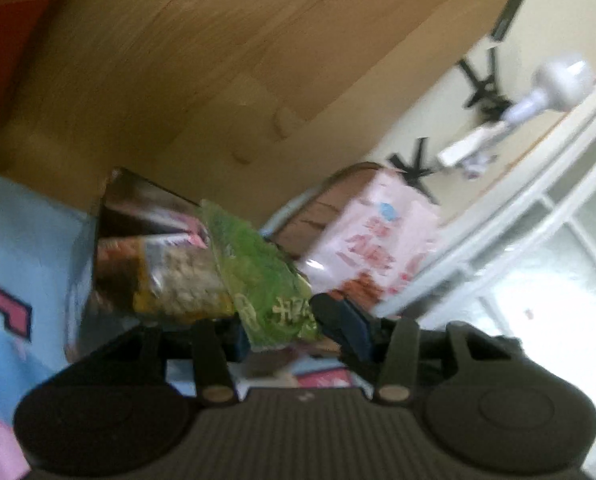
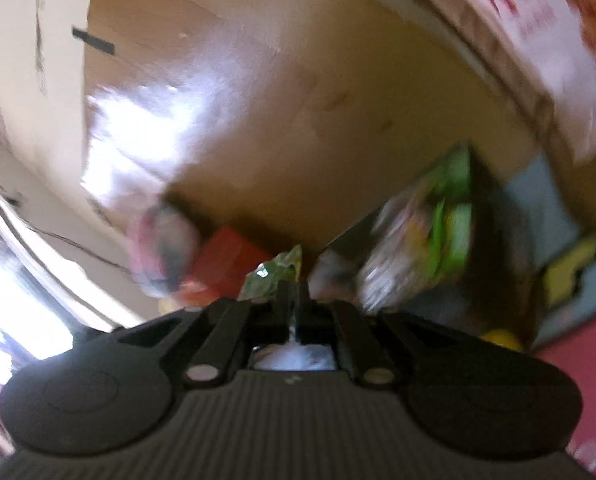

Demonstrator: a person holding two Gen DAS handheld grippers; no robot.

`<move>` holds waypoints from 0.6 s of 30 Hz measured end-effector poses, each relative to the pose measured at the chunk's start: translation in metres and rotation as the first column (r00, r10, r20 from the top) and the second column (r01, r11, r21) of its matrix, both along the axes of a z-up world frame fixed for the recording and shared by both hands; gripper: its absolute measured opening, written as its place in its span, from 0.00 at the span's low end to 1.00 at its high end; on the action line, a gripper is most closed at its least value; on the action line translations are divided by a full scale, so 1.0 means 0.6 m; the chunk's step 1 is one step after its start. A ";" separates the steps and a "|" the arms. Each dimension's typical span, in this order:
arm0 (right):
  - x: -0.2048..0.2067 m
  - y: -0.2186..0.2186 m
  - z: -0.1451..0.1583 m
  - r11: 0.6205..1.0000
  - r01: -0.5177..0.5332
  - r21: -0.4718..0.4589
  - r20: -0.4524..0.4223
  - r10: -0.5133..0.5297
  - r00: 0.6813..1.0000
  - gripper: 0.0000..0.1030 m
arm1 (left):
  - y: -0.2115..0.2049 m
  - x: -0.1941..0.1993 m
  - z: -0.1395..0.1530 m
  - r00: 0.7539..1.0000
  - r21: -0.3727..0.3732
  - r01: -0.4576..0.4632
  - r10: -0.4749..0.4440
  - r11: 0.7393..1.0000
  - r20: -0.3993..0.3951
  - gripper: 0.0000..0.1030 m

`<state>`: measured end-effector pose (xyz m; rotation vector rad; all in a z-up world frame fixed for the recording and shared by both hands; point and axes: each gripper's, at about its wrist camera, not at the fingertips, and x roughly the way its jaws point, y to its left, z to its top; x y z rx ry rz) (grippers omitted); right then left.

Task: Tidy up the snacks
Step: 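Carry the green bag into the black box and open the left tool, then move the left tool to a light green square pack and grasp it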

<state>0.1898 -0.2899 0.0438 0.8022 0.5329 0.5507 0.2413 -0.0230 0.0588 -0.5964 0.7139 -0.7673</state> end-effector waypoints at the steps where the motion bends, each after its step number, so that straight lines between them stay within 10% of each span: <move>1: 0.005 0.008 0.001 0.998 0.016 -0.052 0.020 -0.015 1.000 0.14 | -0.002 0.006 -0.001 1.000 0.023 -0.020 0.020 1.000 -0.002 0.50; 6: 0.001 0.012 -0.008 0.988 0.068 -0.141 0.079 -0.057 0.995 0.37 | 0.017 -0.004 -0.004 0.997 0.052 -0.075 0.074 0.996 0.020 0.60; 18: -0.145 -0.052 -0.042 0.993 0.031 -0.118 -0.019 -0.034 0.999 0.37 | 0.087 -0.132 -0.015 0.995 0.053 -0.102 0.102 0.993 0.000 0.60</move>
